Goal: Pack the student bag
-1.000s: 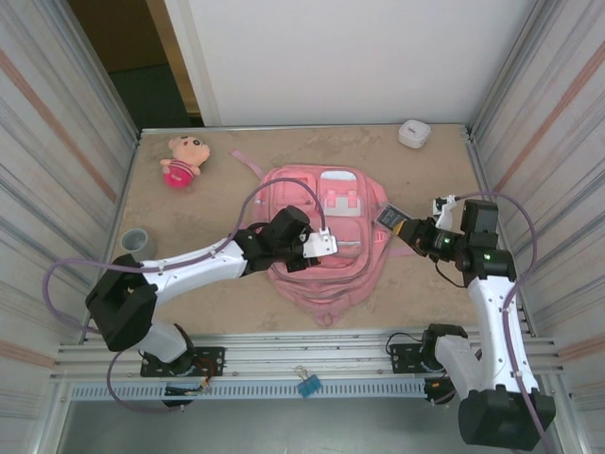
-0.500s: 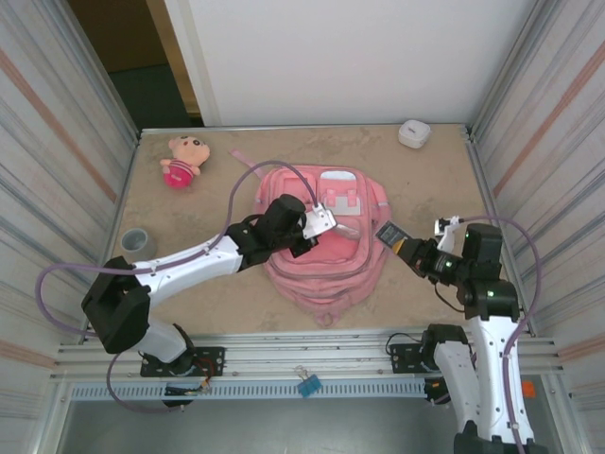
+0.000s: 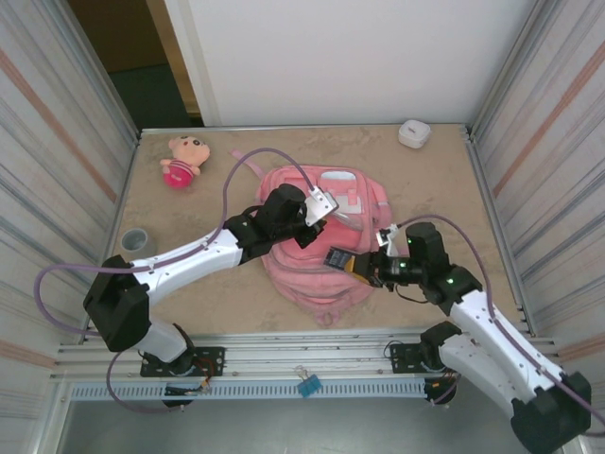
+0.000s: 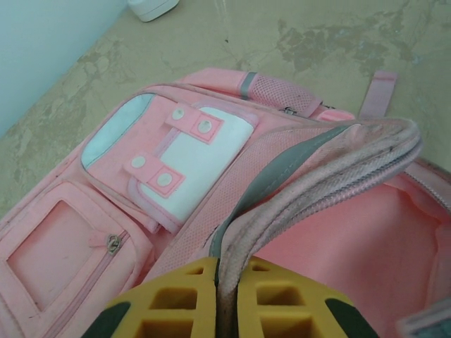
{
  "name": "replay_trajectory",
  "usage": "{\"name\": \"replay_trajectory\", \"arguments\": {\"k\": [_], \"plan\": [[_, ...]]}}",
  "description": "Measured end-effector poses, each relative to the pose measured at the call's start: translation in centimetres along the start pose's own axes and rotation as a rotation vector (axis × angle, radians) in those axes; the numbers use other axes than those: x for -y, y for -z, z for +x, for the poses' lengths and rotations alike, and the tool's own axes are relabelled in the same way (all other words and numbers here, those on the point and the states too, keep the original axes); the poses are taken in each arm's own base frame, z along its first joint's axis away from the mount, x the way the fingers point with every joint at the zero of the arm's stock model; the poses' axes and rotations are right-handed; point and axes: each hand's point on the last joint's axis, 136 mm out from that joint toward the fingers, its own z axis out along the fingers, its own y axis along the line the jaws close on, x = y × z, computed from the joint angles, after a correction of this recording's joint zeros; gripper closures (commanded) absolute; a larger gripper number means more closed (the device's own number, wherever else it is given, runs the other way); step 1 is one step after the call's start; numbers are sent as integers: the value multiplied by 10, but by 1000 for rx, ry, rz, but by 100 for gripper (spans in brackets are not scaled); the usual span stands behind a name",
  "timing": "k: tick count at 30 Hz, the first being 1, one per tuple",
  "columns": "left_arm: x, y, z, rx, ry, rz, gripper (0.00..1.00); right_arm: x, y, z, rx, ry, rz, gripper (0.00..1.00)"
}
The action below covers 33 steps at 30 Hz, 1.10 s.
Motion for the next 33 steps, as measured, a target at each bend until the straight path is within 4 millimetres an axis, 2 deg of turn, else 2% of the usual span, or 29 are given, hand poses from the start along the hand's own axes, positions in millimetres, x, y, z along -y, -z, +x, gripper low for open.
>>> {"name": "replay_trajectory", "arguments": {"k": [4,9,11,13,15,20,24,26,30,32,33], "plan": [[2,0,-1,6,11,13,100,-6,-21,-20,30,-31,-29,94],[3,0,-1,8,21,21,100,4,-52,-38,9,-115,4,86],[2,0,-1,9,24,24,100,5,-60,-49,22,-138,16,80],[0,0,-1,9,28,21,100,5,-61,-61,41,-156,22,66],[-3,0,-1,13,39,18,100,5,-57,-70,60,-165,25,57],[-3,1,-4,32,54,26,100,2,-31,-84,128,-143,77,55],[-2,1,-1,35,69,33,100,-8,1,-79,190,-49,123,52],[-3,0,1,38,78,33,100,-21,18,-72,208,31,135,50],[2,-1,2,43,82,61,99,-42,39,-67,237,208,176,47],[7,-1,2,46,78,89,82,-46,43,-67,246,316,222,45],[9,-1,4,46,73,103,70,-46,44,-68,246,352,243,44]]}}
